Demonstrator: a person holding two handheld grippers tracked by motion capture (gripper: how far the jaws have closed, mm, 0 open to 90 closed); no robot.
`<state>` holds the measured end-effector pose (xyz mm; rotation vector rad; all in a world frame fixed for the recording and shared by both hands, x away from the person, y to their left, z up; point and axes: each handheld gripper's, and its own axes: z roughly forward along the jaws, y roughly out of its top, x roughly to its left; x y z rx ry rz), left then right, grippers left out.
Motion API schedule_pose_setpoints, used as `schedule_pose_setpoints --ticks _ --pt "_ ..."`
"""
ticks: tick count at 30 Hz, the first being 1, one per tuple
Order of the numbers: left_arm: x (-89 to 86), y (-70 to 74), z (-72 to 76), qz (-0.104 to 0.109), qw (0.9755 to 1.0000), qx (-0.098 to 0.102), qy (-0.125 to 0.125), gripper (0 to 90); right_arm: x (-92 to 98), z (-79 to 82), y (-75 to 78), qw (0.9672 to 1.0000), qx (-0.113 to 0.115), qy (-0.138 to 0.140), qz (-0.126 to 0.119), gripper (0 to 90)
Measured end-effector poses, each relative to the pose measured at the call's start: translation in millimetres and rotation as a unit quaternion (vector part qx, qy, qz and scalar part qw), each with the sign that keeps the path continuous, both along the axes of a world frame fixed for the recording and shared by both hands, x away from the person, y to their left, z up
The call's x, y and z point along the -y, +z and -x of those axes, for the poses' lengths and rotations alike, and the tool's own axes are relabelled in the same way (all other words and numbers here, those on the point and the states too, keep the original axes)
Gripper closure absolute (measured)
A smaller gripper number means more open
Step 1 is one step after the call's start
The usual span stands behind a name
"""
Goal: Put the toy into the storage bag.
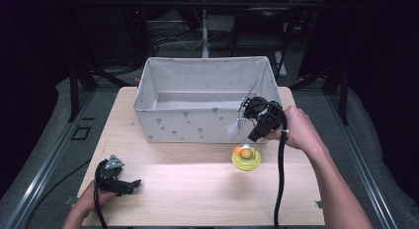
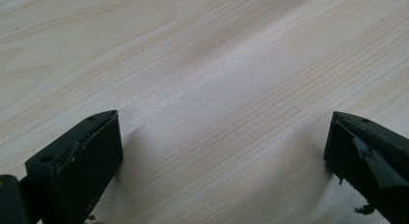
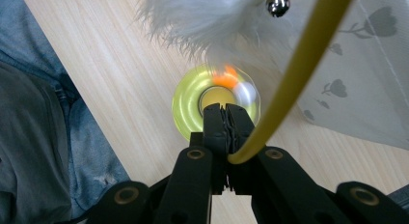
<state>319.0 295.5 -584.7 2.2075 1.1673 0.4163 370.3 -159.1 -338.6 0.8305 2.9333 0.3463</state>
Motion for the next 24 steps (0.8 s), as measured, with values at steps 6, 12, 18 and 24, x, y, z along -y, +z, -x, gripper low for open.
schedule_pose_setpoints --ticks 6,12,18,24 --pt "0.0 0.0 0.1 0.000 1.0000 0.000 0.000 0.0 1.3 -2.3 9.3 1.0000 0.002 0.000 -0.002 88.2" --pt "0.0 0.0 0.1 0.000 1.0000 0.000 0.000 0.0 3.0 -2.6 20.4 1.0000 0.007 -0.002 -0.002 88.2" --pt "0.1 -0.2 0.2 0.001 1.0000 0.001 0.001 0.0 4.3 -2.7 32.5 0.9999 0.011 -0.002 0.000 88.2" --pt "0.0 0.0 0.1 0.000 1.0000 0.000 0.001 0.0 5.2 -3.2 44.2 0.9999 0.015 -0.002 -0.004 88.2"
